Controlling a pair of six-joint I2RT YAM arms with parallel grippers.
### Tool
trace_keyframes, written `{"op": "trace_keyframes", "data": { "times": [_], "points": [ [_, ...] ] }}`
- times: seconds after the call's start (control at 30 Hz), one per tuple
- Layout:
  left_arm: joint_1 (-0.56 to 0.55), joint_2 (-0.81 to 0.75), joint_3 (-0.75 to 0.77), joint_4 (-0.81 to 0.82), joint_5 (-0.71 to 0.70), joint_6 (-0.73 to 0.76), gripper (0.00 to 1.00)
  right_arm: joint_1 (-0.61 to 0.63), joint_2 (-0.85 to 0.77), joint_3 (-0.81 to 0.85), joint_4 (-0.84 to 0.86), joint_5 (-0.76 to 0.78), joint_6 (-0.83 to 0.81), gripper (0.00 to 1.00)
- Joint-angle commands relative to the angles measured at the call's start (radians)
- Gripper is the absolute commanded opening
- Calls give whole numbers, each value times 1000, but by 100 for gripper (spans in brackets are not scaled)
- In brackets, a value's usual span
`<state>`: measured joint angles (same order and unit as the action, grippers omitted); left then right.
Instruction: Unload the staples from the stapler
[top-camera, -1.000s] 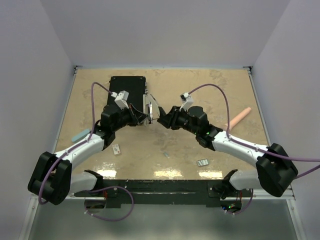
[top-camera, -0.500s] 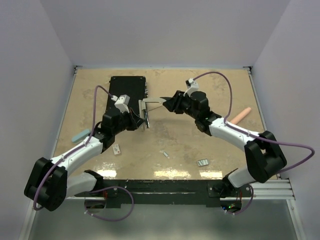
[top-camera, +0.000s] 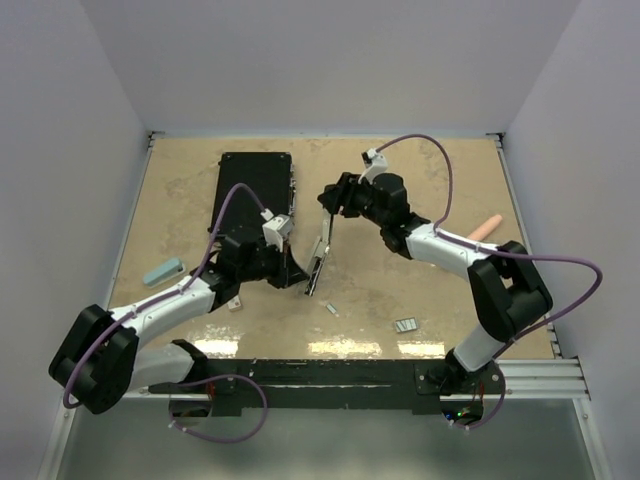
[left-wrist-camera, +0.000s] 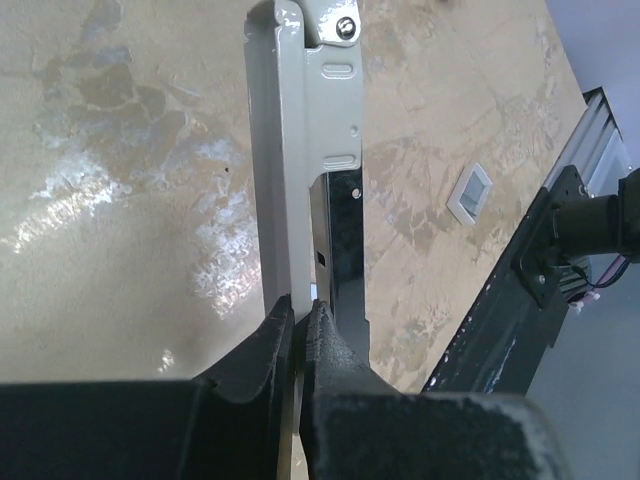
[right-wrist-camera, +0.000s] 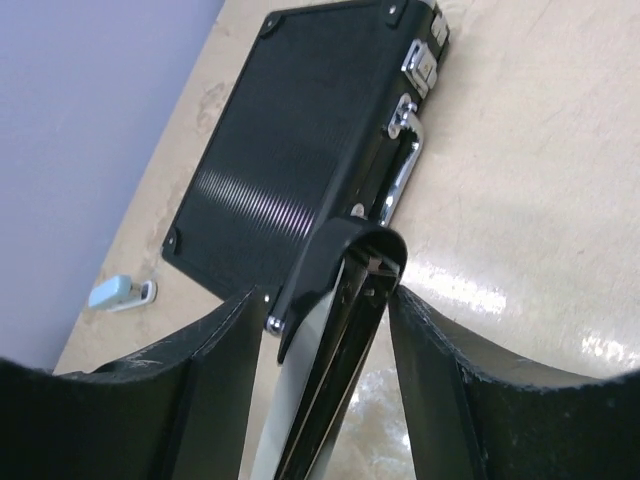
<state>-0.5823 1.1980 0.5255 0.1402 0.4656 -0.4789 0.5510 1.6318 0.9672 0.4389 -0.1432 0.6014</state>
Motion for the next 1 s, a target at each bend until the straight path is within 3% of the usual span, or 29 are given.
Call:
{"op": "trace_keyframes", "data": {
  "times": [0.0, 0.27, 0.4, 0.5, 0.97],
  "points": [
    [-14, -23, 50, 116, 127, 95, 0, -10, 16, 70, 73, -65, -44, 57],
    [-13, 43, 60, 189, 90, 31, 0, -10, 25, 71, 26, -133, -29, 60],
    [-11, 61, 60, 237, 58, -29, 0, -11, -4, 65, -19, -151, -20, 75],
    [-11, 64, 56, 300, 48, -92, 0, -11, -38, 33, -9, -193, -3, 80],
    [22, 52, -25, 597, 87, -375, 0, -10, -227, -82, -91, -171, 17, 79]
  ]
}}
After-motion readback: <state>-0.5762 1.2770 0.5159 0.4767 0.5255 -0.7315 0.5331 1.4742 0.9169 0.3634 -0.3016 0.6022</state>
